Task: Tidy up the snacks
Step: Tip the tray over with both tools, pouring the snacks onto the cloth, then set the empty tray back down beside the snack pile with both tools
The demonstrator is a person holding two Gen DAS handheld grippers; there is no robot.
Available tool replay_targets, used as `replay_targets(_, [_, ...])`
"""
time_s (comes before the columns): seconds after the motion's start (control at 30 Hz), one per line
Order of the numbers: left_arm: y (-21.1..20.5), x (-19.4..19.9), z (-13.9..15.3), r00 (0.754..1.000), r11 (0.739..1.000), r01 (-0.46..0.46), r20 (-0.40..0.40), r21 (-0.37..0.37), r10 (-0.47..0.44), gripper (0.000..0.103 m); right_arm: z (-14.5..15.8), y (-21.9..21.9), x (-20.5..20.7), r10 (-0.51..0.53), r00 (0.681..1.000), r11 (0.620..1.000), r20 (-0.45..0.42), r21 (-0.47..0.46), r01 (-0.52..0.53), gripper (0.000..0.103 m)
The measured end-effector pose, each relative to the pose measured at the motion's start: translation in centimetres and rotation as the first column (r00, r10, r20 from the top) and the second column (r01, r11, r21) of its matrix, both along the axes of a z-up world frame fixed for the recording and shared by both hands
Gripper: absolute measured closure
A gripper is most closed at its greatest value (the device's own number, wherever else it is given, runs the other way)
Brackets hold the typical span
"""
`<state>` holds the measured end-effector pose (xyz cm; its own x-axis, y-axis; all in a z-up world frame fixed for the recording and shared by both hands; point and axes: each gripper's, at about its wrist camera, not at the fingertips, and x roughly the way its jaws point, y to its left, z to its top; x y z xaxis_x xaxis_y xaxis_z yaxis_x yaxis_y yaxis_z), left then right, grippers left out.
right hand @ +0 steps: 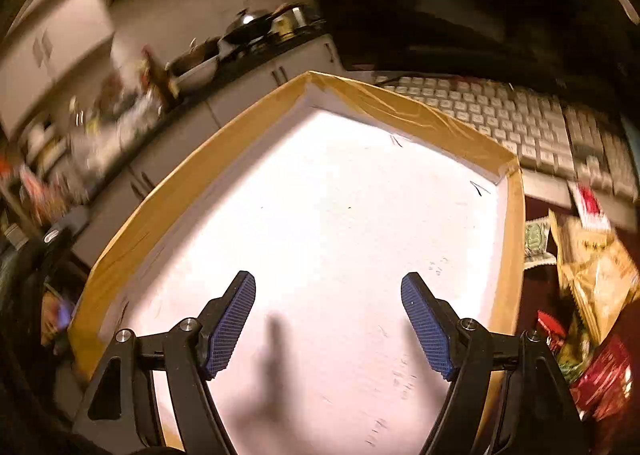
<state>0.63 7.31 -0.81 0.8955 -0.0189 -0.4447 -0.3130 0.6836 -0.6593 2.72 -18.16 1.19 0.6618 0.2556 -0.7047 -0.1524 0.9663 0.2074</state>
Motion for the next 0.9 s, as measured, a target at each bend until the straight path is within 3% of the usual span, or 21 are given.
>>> replay_targets(0.13, [0.8, 0.6, -1.7, 0.997, 0.999, -0.033, -0.064, -0.003, 0.033, 0.018, 0.8, 0.9, -1.7, 0.019, 0.994, 0.997, 0.110, -0.074, -0.011, 0.026])
replay_targets(0.27, [-1.3, 1.5, -0.4, 0.995, 0.989, 0.009, -0.096, 0.148, 0.005, 0.018, 1.1, 2.5, -2.6, 0.019, 0.988, 0.992, 0.155, -0.124, 0.001, 0.026])
replay_targets(0.43, [-2.4, 0.6, 0.3, 0.994, 0.967, 0.036, -0.108, 0.251, -0.009, 0.018, 1.5, 3.7, -3.4, 0.036, 0.985, 0.990, 0.168, -0.142, -0.012, 0.026])
replay_targets(0.53, [-4.1, -0.5, 1.6, 0.994, 0.928, 0.041, -0.105, 0.371, -0.002, 0.018, 2.1, 3.4, -3.3, 0.047, 0.984, 0.996, 0.170, -0.083, -0.033, 0.026])
replay_targets(0.63, [-6.3, -1.5, 3.1, 0.994, 0.893, 0.097, -0.080, 0.440, -0.069, 0.018, 2.8, 1.7, -3.9, 0.033, 0.986, 0.999, 0.165, -0.001, -0.033, 0.026])
replay_targets(0.7, [-7.7, -2.1, 3.9, 0.989, 0.877, 0.150, -0.074, 0.456, -0.130, 0.018, 3.2, -0.3, -4.8, -0.021, 0.980, 0.999, 0.197, 0.031, 0.015, 0.026])
replay_targets(0.83, [-9.9, -2.2, 4.7, 0.970, 0.871, 0.234, -0.039, 0.432, -0.241, 0.018, 3.1, -3.7, -5.9, -0.146, 0.966, 0.989, 0.212, 0.061, 0.136, 0.026])
replay_targets(0.9, [-11.5, -1.5, 5.2, 0.951, 0.842, 0.290, -0.042, 0.454, -0.305, 0.018, 2.4, -5.3, -5.3, -0.232, 0.955, 0.972, 0.183, 0.089, 0.219, 0.025])
